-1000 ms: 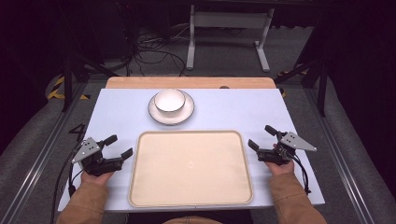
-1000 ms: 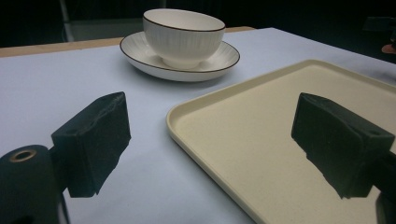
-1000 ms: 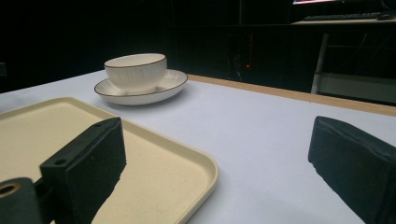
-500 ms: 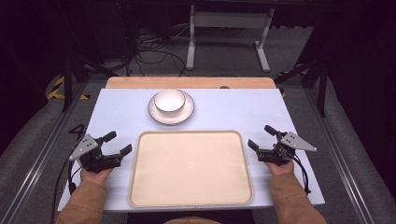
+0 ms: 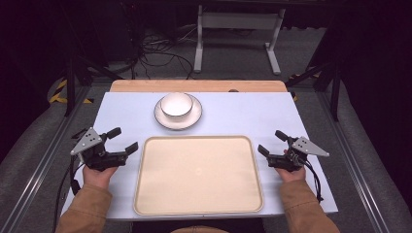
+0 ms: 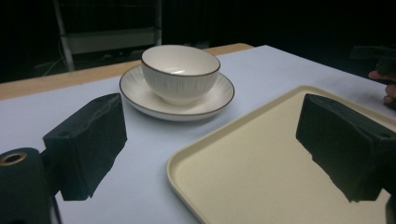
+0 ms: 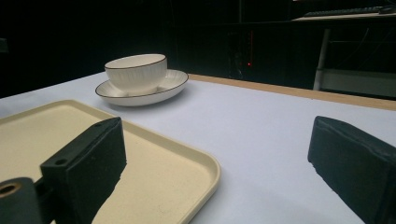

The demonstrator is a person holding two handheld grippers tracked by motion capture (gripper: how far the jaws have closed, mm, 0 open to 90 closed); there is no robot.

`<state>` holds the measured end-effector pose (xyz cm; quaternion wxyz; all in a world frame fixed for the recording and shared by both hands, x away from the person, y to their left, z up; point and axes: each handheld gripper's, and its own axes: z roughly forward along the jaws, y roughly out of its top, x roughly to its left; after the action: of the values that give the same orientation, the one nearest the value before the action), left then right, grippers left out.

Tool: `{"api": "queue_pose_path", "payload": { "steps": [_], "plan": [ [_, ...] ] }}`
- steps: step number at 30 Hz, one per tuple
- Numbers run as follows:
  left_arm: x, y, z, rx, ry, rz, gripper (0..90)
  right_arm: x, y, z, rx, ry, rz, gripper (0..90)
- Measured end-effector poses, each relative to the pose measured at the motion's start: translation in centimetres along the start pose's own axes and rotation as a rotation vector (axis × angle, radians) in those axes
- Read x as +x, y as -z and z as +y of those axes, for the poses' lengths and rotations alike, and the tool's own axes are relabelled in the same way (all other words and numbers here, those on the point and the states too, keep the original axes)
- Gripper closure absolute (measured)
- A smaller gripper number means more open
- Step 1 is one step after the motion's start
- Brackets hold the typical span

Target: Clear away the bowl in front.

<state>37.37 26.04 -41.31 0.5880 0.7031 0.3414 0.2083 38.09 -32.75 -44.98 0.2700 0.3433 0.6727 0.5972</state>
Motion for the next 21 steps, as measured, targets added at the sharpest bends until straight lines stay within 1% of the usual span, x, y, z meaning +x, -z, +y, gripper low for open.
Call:
{"api": "queue_pose_path", "payload": {
  "steps": [2, 4, 7, 9, 12, 16, 21],
  "plan": [
    [0.2, 0.1, 0.7, -0.019, -0.002, 0.003, 9.5, 0.0, 0.0, 0.0, 0.002, -0.004, 0.002, 4.4],
    [0.5, 0.2, 1.3, -0.033, 0.007, 0.001, 9.5, 0.0, 0.0, 0.0, 0.0, -0.008, 0.004, 4.4],
    [0.9, 0.1, 2.1, -0.029, 0.012, -0.003, 9.8, 0.0, -0.1, 0.0, 0.0, -0.014, 0.004, 4.3],
    [0.9, 0.1, 2.2, -0.028, 0.012, -0.002, 9.9, -0.1, -0.1, 0.0, 0.001, -0.014, 0.003, 4.3],
    [1.1, 0.2, 3.0, -0.044, 0.022, -0.011, 10.1, -0.1, -0.1, 0.0, 0.001, -0.015, 0.001, 4.3],
    [1.3, 0.3, 3.9, -0.066, 0.02, -0.018, 10.3, -0.1, -0.1, 0.0, 0.0, -0.024, 0.001, 4.3],
    [1.3, 0.4, 5.0, -0.08, 0.011, -0.024, 11.0, -0.2, -0.1, -0.1, 0.001, -0.026, 0.002, 4.3]
  ]
}}
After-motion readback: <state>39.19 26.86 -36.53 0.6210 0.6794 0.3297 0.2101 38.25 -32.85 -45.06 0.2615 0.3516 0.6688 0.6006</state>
